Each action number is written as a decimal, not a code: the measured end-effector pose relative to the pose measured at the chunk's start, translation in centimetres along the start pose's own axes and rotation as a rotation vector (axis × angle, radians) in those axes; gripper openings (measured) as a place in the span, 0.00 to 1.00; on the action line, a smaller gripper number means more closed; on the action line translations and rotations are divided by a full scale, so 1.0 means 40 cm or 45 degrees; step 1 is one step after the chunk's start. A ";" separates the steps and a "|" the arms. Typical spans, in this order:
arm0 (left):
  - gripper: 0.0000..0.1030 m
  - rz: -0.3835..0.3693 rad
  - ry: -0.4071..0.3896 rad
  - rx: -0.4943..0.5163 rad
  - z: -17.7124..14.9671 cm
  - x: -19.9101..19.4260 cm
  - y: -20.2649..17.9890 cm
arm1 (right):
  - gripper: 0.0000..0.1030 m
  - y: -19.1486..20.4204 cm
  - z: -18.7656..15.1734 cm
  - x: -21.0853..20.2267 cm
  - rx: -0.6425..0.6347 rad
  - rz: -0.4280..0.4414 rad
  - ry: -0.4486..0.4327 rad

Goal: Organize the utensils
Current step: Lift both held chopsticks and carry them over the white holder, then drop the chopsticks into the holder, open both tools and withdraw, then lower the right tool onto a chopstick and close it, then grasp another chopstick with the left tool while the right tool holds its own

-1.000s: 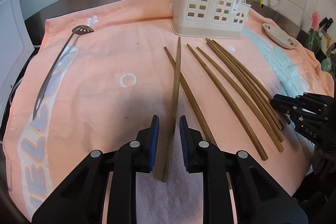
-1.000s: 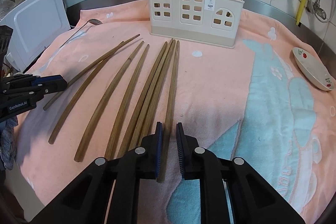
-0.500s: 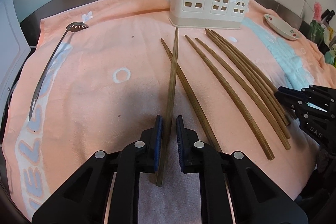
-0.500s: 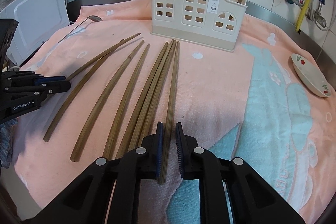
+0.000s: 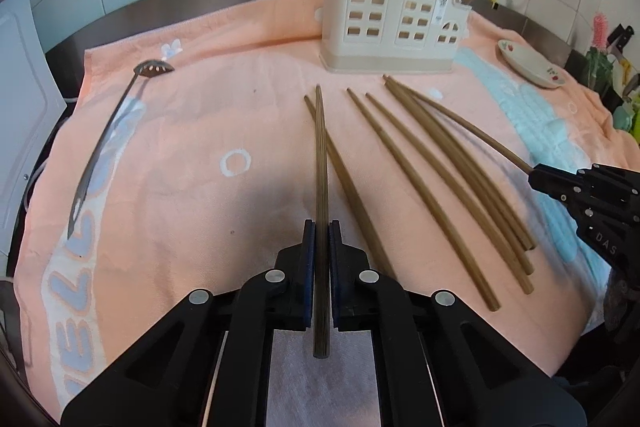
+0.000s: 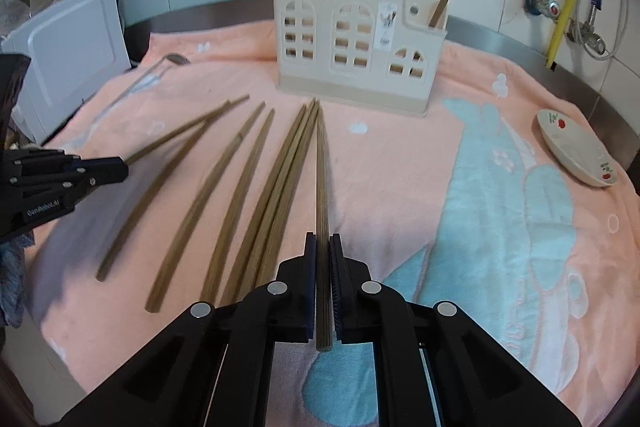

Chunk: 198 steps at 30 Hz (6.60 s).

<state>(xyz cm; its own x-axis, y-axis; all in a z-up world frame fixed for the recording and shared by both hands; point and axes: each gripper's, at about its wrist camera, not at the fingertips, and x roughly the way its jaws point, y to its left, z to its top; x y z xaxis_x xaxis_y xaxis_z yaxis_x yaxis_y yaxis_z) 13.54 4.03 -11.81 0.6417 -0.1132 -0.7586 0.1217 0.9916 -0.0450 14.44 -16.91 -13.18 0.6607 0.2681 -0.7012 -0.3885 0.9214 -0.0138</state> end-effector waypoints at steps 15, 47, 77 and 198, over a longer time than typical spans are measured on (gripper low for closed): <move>0.05 -0.077 -0.173 0.002 0.114 -0.136 -0.031 | 0.06 -0.048 0.152 -0.174 0.031 0.094 -0.211; 0.05 -0.171 -0.474 0.112 0.528 -0.343 -0.126 | 0.06 -0.254 0.515 -0.364 -0.009 0.067 -0.311; 0.06 -0.087 -0.235 0.037 0.607 -0.089 -0.097 | 0.06 -0.231 0.569 -0.101 -0.063 0.003 -0.026; 0.16 -0.039 0.063 -0.252 -0.057 0.025 -0.073 | 0.06 -0.025 0.053 -0.152 0.014 0.073 -0.178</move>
<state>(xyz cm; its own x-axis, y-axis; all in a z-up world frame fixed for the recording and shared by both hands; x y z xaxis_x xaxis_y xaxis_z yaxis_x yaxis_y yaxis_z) 12.09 1.17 -13.92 0.6013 -0.1454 -0.7857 -0.0133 0.9814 -0.1918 12.17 -18.86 -7.40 0.7210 0.3565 -0.5942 -0.4219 0.9061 0.0318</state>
